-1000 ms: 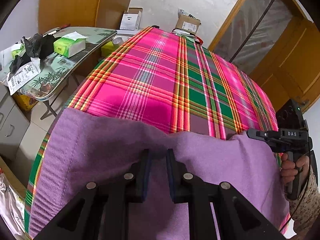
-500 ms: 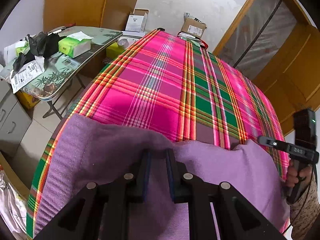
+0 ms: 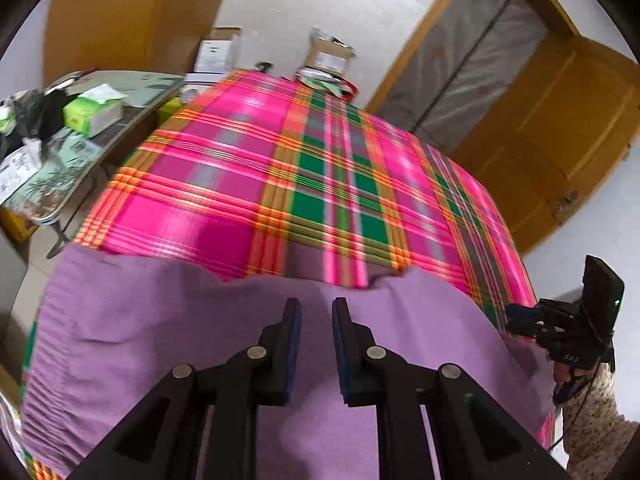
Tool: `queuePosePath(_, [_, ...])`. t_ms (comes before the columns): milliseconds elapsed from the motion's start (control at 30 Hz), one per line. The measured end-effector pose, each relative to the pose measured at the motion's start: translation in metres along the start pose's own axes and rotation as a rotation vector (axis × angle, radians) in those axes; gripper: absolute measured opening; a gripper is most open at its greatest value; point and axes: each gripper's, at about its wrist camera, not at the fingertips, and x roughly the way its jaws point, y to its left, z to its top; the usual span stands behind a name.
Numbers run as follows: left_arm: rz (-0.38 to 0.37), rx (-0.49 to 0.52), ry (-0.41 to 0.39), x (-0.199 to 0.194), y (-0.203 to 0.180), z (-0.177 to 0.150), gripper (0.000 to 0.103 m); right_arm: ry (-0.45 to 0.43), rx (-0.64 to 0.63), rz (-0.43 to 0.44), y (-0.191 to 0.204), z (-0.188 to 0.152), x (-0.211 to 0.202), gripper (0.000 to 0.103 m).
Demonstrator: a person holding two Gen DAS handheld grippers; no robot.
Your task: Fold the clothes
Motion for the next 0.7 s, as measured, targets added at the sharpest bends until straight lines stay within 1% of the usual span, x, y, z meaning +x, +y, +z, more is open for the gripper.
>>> queuePosePath(133, [-0.055,0.047,0.028,0.009,-0.022,-0.002,0.016,0.029,-0.047,-0.044,0.004,-0.018,-0.003,0.027])
queuePosePath(233, [-0.077,0.067,0.052,0.018,-0.035,-0.005,0.016,0.051,-0.080,-0.075,0.008,-0.031,-0.005,0.027])
queuePosePath(300, [-0.084,0.081,0.072,0.025,-0.043,-0.007,0.016,0.065,-0.096,-0.088,0.010,-0.033,0.000,0.027])
queuePosePath(333, [-0.081,0.084,0.077,0.026,-0.045,-0.008,0.016,0.065,-0.106,-0.096,0.012,-0.033,0.001,0.025])
queuePosePath(367, [-0.080,0.087,0.081,0.028,-0.047,-0.009,0.016,0.063,-0.115,-0.095,0.014,-0.033,0.002,0.014])
queuePosePath(400, [-0.081,0.085,0.083,0.029,-0.048,-0.009,0.016,0.061,-0.123,-0.094,0.016,-0.033,0.002,0.009])
queuePosePath(467, [-0.078,0.077,0.088,0.031,-0.046,-0.007,0.016,0.059,-0.131,-0.092,0.019,-0.034,0.001,0.003])
queuePosePath(500, [-0.074,0.074,0.090,0.032,-0.045,-0.006,0.016,0.058,-0.131,-0.093,0.019,-0.034,0.001,0.003])
queuePosePath(567, [-0.064,0.069,0.094,0.033,-0.043,-0.007,0.016,0.025,-0.110,-0.087,0.016,-0.034,-0.006,0.003])
queuePosePath(633, [-0.051,0.062,0.096,0.034,-0.040,-0.009,0.016,-0.029,-0.038,-0.105,0.003,-0.031,-0.017,0.003])
queuePosePath(700, [-0.042,0.049,0.099,0.035,-0.036,-0.010,0.016,-0.043,-0.002,-0.107,-0.004,-0.033,-0.023,0.003])
